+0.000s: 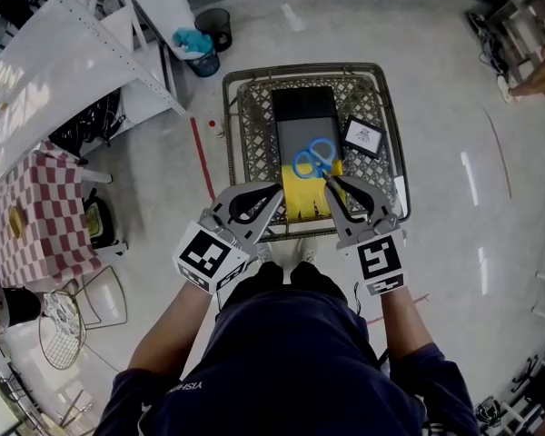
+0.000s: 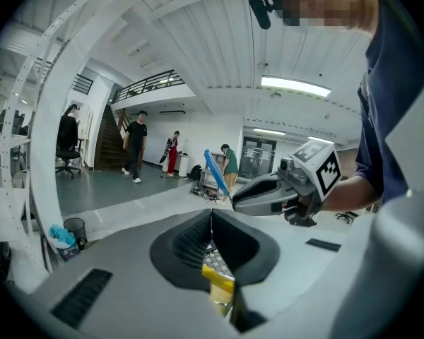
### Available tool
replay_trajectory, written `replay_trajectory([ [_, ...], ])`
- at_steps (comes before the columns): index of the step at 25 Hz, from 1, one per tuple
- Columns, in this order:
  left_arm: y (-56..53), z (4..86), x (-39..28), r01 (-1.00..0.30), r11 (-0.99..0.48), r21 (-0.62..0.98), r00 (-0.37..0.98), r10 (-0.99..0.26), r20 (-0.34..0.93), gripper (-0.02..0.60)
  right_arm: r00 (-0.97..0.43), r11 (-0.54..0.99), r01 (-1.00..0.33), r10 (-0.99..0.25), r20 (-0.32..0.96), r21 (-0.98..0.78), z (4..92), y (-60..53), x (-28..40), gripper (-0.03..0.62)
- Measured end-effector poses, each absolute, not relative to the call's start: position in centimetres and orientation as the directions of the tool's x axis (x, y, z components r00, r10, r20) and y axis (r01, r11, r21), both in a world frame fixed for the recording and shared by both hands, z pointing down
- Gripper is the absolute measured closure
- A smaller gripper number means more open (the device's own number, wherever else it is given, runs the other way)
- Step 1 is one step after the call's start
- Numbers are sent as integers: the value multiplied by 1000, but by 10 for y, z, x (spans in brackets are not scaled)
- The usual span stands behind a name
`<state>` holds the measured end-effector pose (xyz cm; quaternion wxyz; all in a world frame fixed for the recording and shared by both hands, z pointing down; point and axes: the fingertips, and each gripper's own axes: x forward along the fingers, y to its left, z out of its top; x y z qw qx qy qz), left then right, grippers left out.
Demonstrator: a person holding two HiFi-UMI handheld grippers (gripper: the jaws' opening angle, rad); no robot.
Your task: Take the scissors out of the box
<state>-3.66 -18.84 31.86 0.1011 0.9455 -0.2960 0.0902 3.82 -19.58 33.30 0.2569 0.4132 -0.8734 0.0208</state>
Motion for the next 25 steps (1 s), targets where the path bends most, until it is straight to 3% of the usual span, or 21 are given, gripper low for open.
replay_trajectory([
  [25,-187,314,-30,-585,-800,133,805,-552,219,557,-537,645,-750,-722,436,145,327,-196,48,525],
])
